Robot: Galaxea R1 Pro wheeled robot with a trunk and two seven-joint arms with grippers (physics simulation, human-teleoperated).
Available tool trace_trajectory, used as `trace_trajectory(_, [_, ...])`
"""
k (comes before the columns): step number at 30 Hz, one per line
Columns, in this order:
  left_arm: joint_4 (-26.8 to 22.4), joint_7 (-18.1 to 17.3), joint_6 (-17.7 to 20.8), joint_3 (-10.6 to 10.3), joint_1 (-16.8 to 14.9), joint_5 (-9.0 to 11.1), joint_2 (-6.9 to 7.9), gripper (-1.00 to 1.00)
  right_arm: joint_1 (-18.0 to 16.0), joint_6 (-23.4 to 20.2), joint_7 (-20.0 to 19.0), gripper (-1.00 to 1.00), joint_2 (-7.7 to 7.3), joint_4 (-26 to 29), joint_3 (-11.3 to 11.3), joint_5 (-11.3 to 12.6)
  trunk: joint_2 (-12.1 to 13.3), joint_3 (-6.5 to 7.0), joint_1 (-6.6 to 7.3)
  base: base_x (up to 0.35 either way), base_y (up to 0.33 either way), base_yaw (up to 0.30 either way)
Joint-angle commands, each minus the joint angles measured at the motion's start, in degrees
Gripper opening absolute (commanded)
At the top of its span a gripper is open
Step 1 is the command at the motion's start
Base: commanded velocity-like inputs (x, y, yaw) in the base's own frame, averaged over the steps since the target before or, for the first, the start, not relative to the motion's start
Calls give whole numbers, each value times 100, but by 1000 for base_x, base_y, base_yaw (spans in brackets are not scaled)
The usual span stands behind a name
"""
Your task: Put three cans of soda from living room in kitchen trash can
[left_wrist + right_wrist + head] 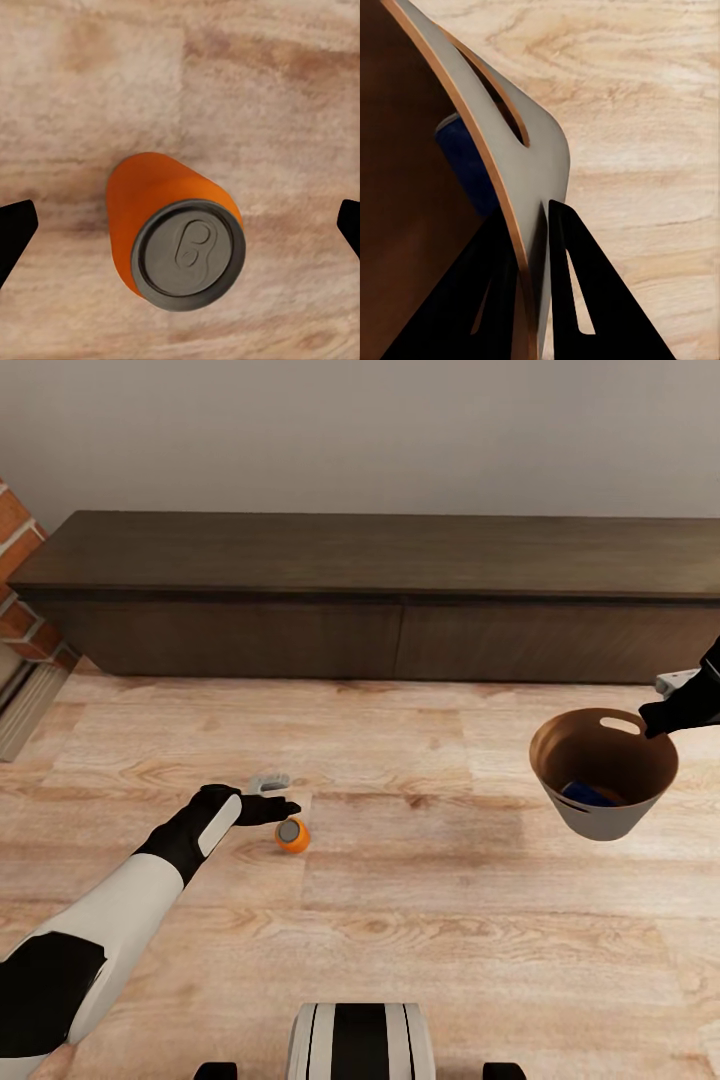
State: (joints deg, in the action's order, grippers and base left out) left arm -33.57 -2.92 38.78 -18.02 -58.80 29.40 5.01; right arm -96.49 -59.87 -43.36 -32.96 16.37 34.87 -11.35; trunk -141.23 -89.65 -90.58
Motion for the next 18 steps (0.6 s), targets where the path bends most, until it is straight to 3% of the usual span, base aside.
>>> trace_trajectory(1, [0, -3, -1, 0, 0, 2, 0, 100, -2, -13, -23, -100, 0, -4, -5, 18, 0, 0, 1, 0, 0, 0])
trace_trajectory(11, [6, 4, 5, 0, 0, 5, -4, 100, -14, -13, -23, -100, 1, -250, -7, 11, 0, -2, 1, 0, 0, 0])
trace_trajectory(18, [8, 21, 10, 0, 0, 5, -8, 100, -14, -13, -23, -100, -7, -266, -6, 10, -201, -131, -109, 0, 0, 0])
